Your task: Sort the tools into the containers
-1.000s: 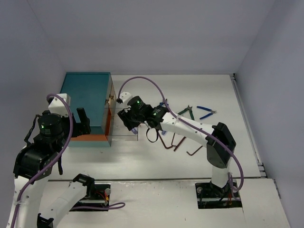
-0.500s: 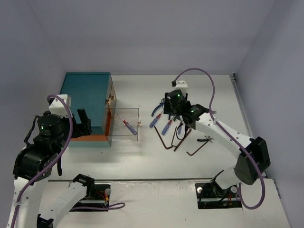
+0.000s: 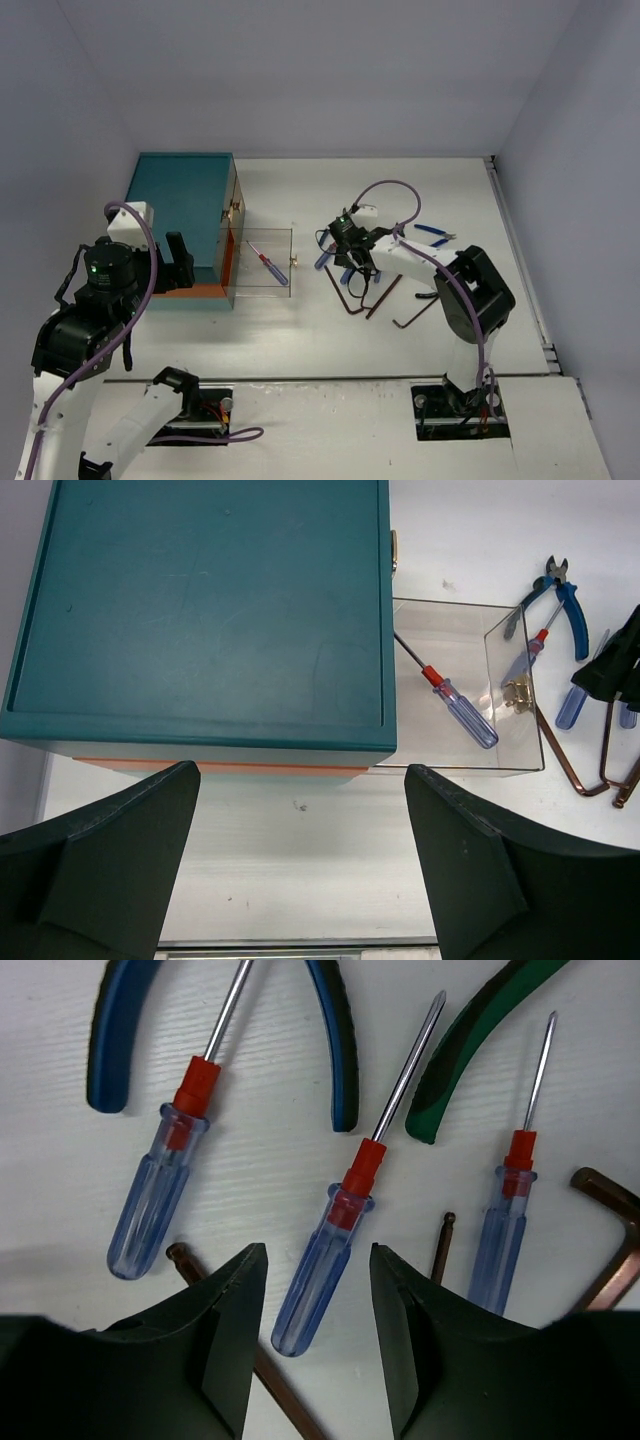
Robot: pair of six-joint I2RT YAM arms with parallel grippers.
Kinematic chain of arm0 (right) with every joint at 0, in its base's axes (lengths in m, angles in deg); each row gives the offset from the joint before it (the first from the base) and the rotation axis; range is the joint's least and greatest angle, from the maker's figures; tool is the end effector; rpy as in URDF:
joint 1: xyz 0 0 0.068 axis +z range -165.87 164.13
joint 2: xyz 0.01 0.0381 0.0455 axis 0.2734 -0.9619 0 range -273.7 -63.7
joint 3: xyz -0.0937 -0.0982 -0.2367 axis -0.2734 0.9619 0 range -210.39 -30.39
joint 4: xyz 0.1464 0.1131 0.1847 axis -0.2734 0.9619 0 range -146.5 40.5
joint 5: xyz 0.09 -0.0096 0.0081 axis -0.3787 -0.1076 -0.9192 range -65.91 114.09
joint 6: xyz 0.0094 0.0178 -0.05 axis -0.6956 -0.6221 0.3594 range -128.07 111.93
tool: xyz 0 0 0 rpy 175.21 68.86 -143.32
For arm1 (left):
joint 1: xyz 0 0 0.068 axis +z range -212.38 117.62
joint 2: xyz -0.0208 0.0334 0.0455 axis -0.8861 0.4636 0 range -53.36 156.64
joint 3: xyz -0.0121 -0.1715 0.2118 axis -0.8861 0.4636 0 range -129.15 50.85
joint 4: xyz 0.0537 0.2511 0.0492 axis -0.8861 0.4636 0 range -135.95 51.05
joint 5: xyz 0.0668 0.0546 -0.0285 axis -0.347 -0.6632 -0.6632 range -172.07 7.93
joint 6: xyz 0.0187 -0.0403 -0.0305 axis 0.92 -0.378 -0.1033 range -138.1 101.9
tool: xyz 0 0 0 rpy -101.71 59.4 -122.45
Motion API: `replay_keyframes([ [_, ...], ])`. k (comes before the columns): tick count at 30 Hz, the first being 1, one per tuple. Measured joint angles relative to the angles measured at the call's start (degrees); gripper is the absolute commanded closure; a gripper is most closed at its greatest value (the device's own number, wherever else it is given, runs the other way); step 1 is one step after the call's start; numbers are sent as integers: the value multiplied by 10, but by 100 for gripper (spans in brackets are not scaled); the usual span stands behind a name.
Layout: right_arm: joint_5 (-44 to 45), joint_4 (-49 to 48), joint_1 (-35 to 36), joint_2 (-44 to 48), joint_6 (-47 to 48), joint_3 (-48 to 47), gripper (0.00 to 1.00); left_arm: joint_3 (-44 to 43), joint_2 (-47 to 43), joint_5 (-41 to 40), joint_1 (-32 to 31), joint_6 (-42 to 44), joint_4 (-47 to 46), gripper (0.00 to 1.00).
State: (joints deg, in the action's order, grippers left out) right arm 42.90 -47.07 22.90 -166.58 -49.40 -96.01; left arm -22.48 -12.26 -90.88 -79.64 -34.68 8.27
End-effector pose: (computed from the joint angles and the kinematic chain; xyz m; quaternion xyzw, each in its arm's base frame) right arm 0.3066 0.2316 0.1920 0.0808 0.9153 0.1181 0.3764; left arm 0.0947 -0.0236 0.4276 -0.0380 0.8268 -0.1013 0.5521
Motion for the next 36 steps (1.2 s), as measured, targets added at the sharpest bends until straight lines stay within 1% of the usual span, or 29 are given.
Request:
replay_keyframes([
  [5, 3, 0, 0, -48, -35, -7, 64, 2, 0, 0, 0, 0, 1, 19],
  [8, 10, -4, 0, -59, -50, -11, 70, 2, 0, 0, 0, 0, 1, 19],
  [14, 29, -3, -1, -57, -74, -7, 91, 2, 0, 0, 0, 0, 1, 19],
  [15, 34, -2, -1, -53, -75, -4, 96, 2, 0, 0, 0, 0, 1, 19],
  [17, 45, 6, -1, -41, -71, 3, 100, 2, 1, 0, 0, 1, 0, 19],
  [20, 60, 20, -1, -7, -49, 6, 100, 2, 4, 0, 0, 1, 0, 19],
  [23, 69, 29, 2, 49, -4, 1, 100, 2, 10, 0, 0, 1, 0, 19],
  [25, 69, 37, 9, 89, 43, -24, 100, 2, 14, -1, 0, 1, 0, 19],
  [27, 62, 44, 27, 117, 105, -71, 100, 2, 18, -2, 0, 1, 0, 19],
  [31, 7, 27, 101, 125, 216, -190, 100, 2, 28, -6, 0, 1, 0, 19],
  [34, -48, 20, 145, 111, 275, -245, 97, 2, 36, -7, 0, 1, 0, 19],
  [36, -81, 20, 162, 87, 307, -274, 96, 2, 40, -7, 0, 0, 0, 19],
])
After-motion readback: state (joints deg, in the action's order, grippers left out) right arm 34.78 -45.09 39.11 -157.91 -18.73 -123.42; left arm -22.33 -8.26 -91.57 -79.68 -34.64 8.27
